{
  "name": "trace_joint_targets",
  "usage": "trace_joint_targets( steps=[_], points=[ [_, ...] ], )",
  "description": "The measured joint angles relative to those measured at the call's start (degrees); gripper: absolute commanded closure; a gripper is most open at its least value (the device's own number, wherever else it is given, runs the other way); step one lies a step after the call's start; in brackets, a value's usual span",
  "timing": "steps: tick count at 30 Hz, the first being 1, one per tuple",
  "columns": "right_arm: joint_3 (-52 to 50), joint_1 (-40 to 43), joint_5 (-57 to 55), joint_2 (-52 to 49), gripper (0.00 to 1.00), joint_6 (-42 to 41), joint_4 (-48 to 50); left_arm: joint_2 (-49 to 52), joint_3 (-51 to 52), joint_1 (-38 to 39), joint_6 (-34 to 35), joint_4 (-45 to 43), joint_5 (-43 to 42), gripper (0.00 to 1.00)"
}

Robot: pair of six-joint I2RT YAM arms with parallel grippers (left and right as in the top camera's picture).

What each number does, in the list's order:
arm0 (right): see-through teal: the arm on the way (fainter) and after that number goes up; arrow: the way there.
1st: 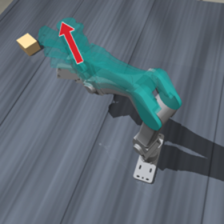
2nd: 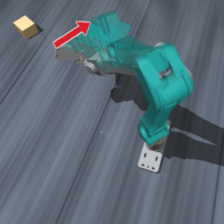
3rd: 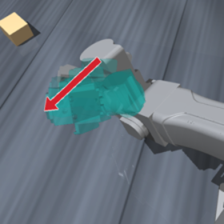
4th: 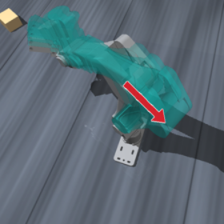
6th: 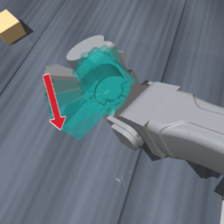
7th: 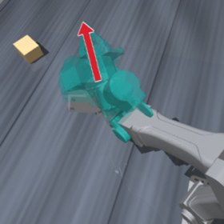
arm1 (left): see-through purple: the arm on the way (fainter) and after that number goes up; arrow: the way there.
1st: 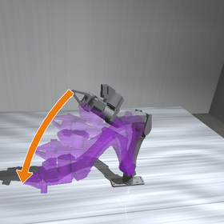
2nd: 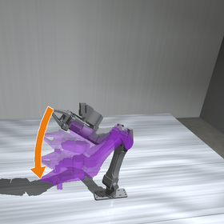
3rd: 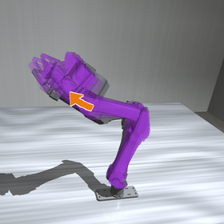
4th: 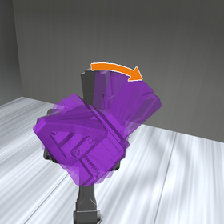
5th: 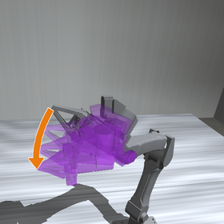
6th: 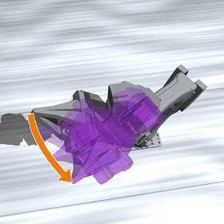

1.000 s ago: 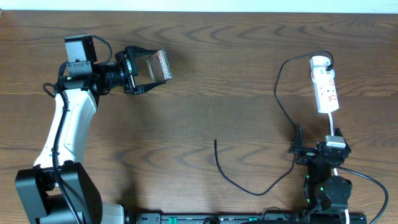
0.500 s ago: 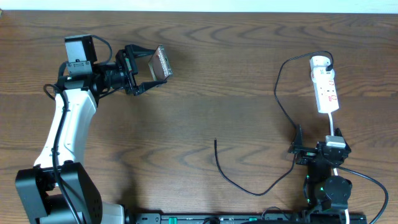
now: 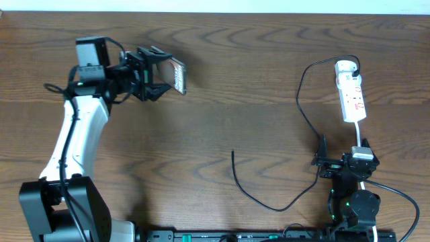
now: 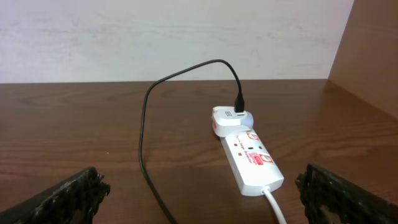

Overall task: Plug charger to phone and switch on socket
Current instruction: 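Rotate the held phone so its bottom faces right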

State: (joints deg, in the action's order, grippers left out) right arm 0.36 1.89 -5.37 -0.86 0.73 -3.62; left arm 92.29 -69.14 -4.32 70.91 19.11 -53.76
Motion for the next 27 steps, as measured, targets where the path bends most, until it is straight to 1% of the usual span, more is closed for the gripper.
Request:
trace_joint_targets(
  steps=[2, 6, 8, 12, 15, 20, 27],
  points=[
    [0.0, 0.0, 0.0, 0.0, 0.01, 0.0, 0.0, -0.04, -0.09, 1.95, -5.18, 3.41, 4.0, 0.93],
    [0.0, 0.0, -0.02, 0.0, 0.01, 0.0, 0.0, -0.04, -0.15, 6.23, -11.15, 12.68, 14.99, 0.93],
    [0.0, 0.0, 0.0, 0.0, 0.01, 0.0, 0.0, -0.04, -0.15, 8.17, -12.7, 16.39, 21.4, 0.93],
    [0.0, 0.0, 0.0, 0.0, 0.01, 0.0, 0.0, -0.04, -0.15, 10.75, -14.43, 20.98, 33.31, 0.93],
    [0.0, 0.0, -0.02, 0.0, 0.01, 0.0, 0.0, -0.04, -0.15, 11.74, -15.1, 22.08, 38.49, 0.93],
    [0.0, 0.0, -0.66, 0.0, 0.01, 1.81, 0.13, -0.04, -0.15, 12.26, -15.5, 22.38, 41.97, 0.93],
    [0.0, 0.0, -0.63, 0.0, 0.01, 4.28, 0.15, -0.04, -0.15, 12.31, -15.52, 22.69, 43.21, 0.93]
  ],
)
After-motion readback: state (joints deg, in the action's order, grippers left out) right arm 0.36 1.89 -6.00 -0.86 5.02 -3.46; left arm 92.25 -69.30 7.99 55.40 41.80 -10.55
